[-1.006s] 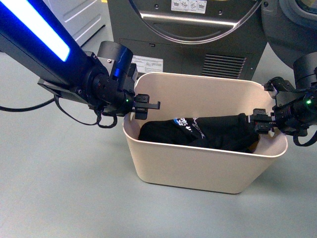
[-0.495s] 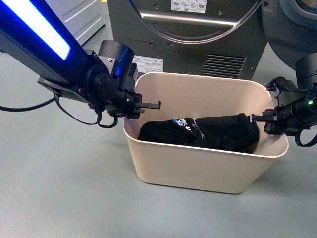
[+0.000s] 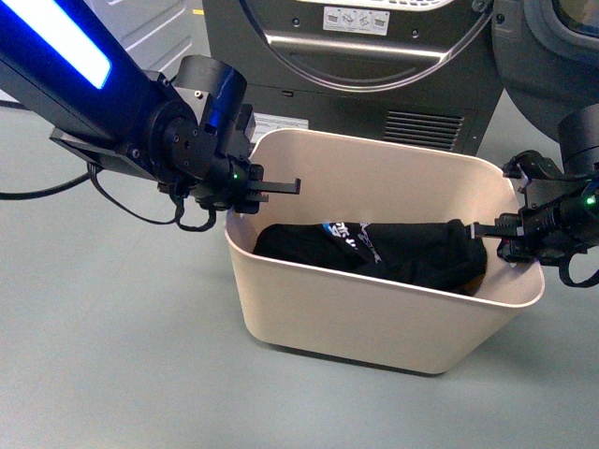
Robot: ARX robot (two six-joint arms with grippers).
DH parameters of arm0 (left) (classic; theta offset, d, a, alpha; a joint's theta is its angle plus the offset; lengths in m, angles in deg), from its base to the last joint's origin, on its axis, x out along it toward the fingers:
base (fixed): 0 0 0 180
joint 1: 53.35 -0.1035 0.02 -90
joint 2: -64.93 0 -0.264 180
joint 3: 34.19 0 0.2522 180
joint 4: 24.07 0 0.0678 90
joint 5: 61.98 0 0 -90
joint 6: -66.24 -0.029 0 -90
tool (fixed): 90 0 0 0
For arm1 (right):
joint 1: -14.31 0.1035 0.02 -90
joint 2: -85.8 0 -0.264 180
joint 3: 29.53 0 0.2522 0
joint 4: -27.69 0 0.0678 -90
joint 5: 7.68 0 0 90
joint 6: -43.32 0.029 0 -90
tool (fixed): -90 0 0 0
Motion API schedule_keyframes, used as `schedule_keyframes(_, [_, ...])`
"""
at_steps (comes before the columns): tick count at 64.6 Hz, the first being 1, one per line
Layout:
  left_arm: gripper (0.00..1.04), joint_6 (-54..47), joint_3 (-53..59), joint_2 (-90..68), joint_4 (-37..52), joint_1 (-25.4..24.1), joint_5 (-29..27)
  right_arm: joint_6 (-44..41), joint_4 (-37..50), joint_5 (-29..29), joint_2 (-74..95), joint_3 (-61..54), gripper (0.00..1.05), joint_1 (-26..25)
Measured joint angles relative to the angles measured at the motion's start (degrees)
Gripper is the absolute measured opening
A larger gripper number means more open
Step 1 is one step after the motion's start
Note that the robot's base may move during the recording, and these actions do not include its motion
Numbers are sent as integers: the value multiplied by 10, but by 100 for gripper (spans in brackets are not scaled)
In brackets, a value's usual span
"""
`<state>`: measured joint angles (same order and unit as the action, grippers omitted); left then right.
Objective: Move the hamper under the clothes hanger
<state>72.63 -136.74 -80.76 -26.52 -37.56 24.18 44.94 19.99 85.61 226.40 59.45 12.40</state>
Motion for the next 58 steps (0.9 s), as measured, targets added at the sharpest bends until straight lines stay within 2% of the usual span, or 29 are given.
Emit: schedule_keyframes(58, [4, -4, 14, 18, 3, 1, -5, -2, 10, 0, -37, -28, 3, 0])
